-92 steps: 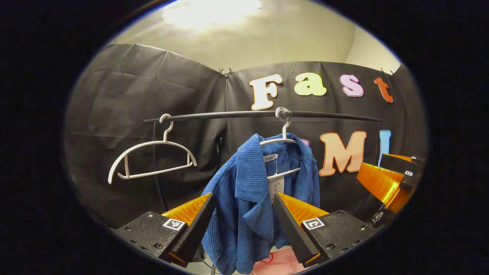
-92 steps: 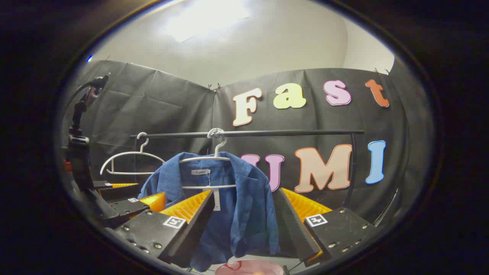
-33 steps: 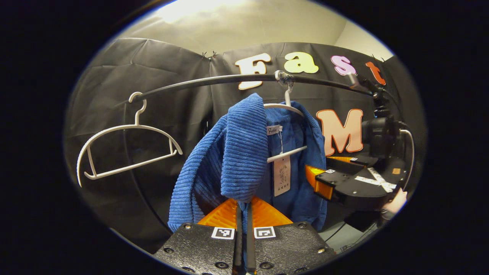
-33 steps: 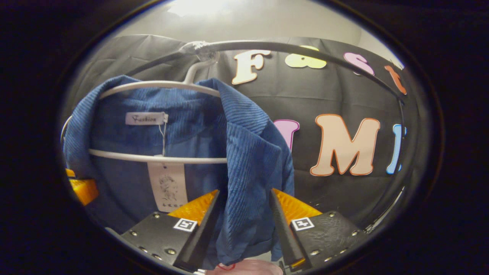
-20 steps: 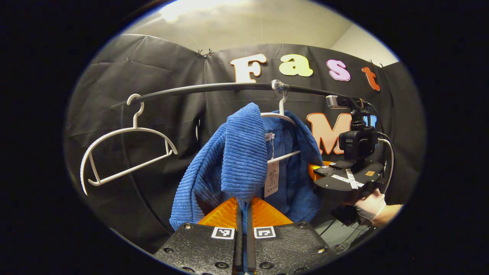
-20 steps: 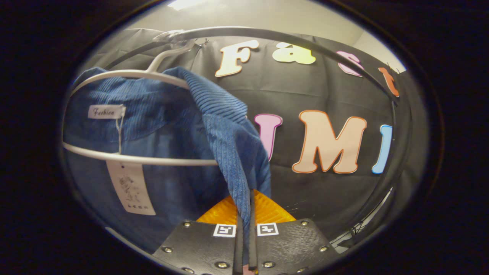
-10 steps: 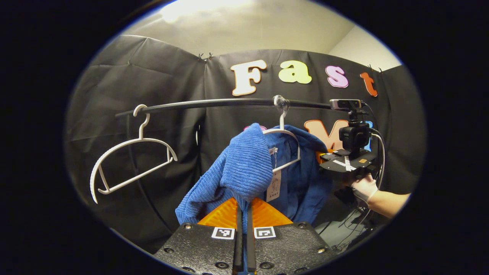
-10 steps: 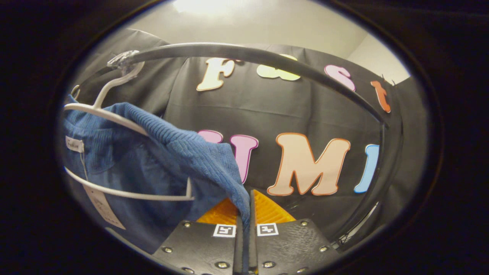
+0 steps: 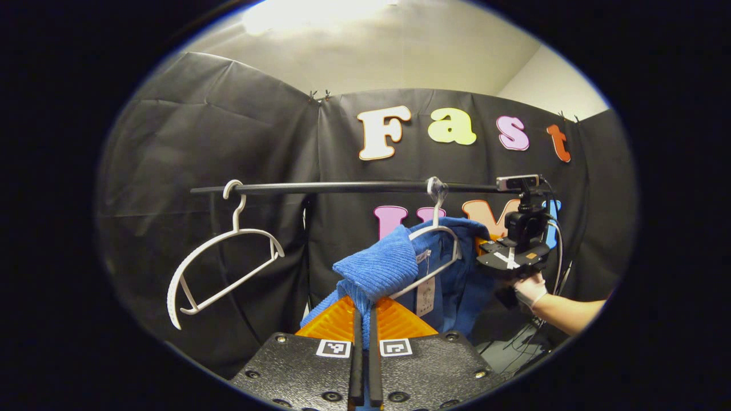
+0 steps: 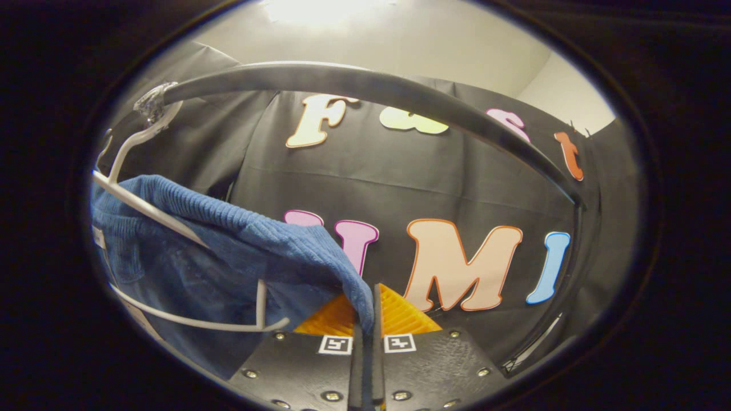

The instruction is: Grasp the clothes on the hanger with both hands and then place them into the laundry hamper below.

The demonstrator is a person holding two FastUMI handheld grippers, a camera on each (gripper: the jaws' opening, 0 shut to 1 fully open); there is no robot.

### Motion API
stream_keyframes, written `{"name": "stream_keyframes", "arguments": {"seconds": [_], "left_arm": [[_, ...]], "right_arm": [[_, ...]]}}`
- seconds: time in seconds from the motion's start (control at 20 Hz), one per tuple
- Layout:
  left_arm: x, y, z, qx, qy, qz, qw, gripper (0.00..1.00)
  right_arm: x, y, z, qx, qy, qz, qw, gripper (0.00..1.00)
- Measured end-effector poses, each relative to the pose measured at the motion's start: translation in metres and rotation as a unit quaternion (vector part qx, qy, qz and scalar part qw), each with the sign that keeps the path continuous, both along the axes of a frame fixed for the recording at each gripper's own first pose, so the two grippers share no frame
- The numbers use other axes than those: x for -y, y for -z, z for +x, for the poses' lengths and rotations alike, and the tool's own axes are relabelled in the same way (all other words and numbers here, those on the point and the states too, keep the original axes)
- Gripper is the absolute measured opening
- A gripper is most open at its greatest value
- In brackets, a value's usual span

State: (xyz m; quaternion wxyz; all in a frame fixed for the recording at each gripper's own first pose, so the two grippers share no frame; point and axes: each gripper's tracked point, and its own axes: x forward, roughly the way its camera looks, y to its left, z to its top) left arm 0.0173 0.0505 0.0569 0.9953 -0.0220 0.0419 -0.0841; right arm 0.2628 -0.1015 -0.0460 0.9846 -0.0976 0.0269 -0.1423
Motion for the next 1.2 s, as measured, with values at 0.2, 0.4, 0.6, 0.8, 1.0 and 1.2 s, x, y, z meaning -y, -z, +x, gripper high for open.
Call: {"name": "stream_keyframes", "arguments": {"seconds": [0.2,0.4,0.6,0.8,1.0,1.2], "left_arm": [[-0.01,-0.016,0.003,0.006,0.004,-0.018,1.0,0.05],[-0.022,-0.02,0.008,-0.005,0.011,-0.029,1.0,0.03],[-0.032,-0.024,0.01,-0.016,0.025,-0.07,0.997,0.04],[-0.046,-0.02,0.018,-0.04,0.03,-0.083,0.995,0.04],[-0.055,-0.014,0.023,-0.073,0.046,-0.05,0.995,0.05],[-0.068,-0.008,0.03,-0.087,0.047,0.025,0.995,0.05]], "right_arm": [[0.0,0.0,0.004,0.004,-0.003,0.004,1.0,0.06],[0.001,0.001,0.005,0.006,-0.007,-0.002,1.0,0.06],[-0.001,-0.002,0.007,0.01,-0.011,-0.001,1.0,0.06],[-0.002,-0.004,0.008,0.012,-0.016,-0.004,1.0,0.06],[-0.004,-0.002,0.006,0.01,-0.021,-0.004,1.0,0.06],[-0.005,0.001,0.003,0.007,-0.024,-0.004,1.0,0.06]]}}
